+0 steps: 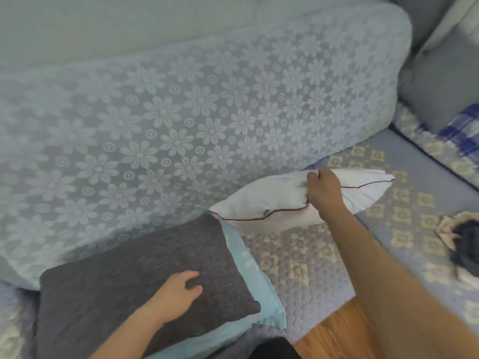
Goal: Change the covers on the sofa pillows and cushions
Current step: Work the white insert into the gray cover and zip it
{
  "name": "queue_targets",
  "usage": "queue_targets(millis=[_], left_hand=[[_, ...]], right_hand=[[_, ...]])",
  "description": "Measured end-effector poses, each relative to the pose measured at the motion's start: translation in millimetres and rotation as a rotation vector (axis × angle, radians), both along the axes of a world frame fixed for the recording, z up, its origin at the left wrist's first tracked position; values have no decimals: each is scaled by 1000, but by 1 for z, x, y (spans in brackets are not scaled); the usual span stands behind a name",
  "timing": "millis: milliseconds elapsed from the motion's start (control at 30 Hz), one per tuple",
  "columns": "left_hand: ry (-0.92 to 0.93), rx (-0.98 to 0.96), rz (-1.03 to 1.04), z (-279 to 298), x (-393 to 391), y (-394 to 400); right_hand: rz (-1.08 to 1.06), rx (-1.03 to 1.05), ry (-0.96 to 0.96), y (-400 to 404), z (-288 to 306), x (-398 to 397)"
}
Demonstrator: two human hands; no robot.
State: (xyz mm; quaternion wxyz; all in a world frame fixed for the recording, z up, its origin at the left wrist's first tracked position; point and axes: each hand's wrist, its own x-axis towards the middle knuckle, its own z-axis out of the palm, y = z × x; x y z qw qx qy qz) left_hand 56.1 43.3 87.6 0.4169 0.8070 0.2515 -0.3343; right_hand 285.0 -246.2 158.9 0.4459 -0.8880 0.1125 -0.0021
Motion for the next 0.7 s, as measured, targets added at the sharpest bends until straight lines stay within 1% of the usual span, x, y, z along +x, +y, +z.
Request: queue_targets(millis=[33, 100, 133, 167, 200, 233, 267, 300, 333, 367, 400, 433, 467, 500, 533, 567, 600, 633, 667, 700], left_hand=[[-64, -174, 205, 25, -1, 2], [-175, -620, 603, 75, -7, 11], [-220, -800, 715, 100, -13, 21], [-268, -902, 764, 122, -20, 36], [-318, -924, 780, 138, -25, 54], [-383, -885, 793, 149, -32, 73], [-473, -770, 810, 152, -41, 94], [-574, -571, 830, 151, -50, 116], [-669, -336, 819, 147, -62, 139], [-724, -113, 760, 140, -77, 163], [-717, 72, 673, 124, -93, 191], [-649, 185, 602, 103, -109, 219], [-537, 247, 556, 76, -126, 251], [-393, 266, 536, 53, -142, 277], [-284, 279, 517, 35, -158, 291], [-236, 282, 490, 23, -171, 293], [-223, 280, 428, 13, -181, 286], [-218, 290, 336, 9, -187, 271], [-205, 318, 227, 6, -190, 254], [-186, 354, 153, 2, -192, 240]], right_hand=[[34, 21, -69, 11, 34, -19], [91, 91, -191, 39, 97, -70], [128, 125, -236, 57, 121, -101], [169, 153, -257, 77, 138, -136], [217, 173, -248, 98, 146, -171], [274, 200, -227, 120, 145, -206], [333, 227, -191, 142, 139, -240], [386, 245, -123, 162, 124, -269], [437, 257, 13, 181, 107, -293], [499, 258, 208, 197, 91, -312], [611, 228, 427, 209, 75, -329], [750, 177, 602, 216, 62, -340], [854, 129, 698, 219, 52, -346], [866, 98, 705, 220, 44, -345], [802, 86, 652, 219, 36, -339], [711, 10, 547, 216, 28, -327], [646, -117, 408, 214, 21, -310], [623, -240, 286, 214, 14, -293], [650, -340, 196, 216, 7, -278], [716, -458, 159, 219, -3, -264]])
